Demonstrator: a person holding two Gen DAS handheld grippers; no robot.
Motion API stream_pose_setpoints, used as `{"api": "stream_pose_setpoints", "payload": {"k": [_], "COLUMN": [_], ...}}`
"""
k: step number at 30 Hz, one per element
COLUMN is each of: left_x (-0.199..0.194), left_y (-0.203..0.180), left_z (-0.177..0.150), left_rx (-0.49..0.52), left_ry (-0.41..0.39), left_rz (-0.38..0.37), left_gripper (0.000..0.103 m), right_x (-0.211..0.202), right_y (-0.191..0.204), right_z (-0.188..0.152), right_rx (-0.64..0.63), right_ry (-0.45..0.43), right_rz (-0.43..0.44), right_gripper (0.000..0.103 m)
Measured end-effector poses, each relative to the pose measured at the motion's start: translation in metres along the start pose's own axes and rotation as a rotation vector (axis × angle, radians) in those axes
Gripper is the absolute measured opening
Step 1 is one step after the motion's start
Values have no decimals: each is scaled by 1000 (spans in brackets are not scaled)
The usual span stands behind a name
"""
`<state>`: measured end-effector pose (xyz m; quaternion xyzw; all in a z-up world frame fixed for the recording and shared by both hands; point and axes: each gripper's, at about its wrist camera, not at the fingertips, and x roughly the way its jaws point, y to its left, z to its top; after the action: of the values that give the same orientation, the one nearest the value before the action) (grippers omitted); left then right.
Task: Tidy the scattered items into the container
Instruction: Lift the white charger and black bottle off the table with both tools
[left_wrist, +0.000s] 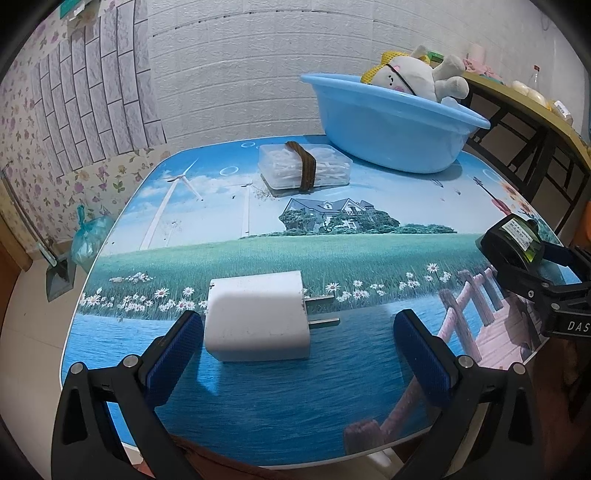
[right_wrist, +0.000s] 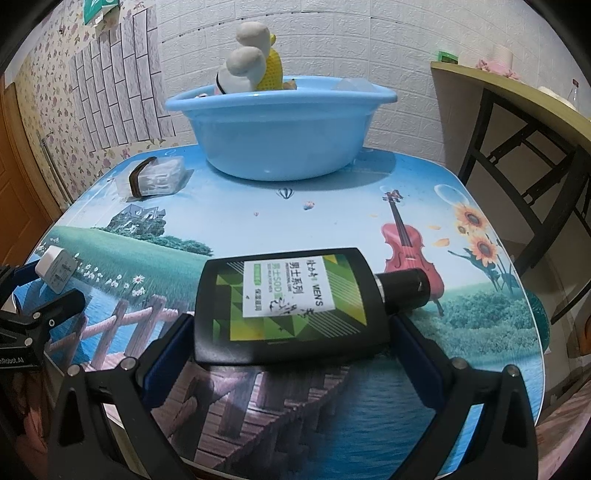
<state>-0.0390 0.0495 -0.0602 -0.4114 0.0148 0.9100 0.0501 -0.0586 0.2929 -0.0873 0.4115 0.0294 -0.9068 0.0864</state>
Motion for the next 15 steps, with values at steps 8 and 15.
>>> {"api": "stream_pose_setpoints", "payload": {"k": [8, 15], "left_x": [0, 0], "left_y": [-1, 0], "left_z": [0, -1], "left_rx": [-1, -3], "left_ry": [-4, -4], "left_rz": [0, -2], "left_gripper": [103, 103], "right_x": [-1, -2], "right_y": [1, 3], "right_z": [0, 0], "right_rx": [-2, -1], "right_ry": [0, -15], "right_rz": [-4, -7], "right_gripper": [103, 95]}}
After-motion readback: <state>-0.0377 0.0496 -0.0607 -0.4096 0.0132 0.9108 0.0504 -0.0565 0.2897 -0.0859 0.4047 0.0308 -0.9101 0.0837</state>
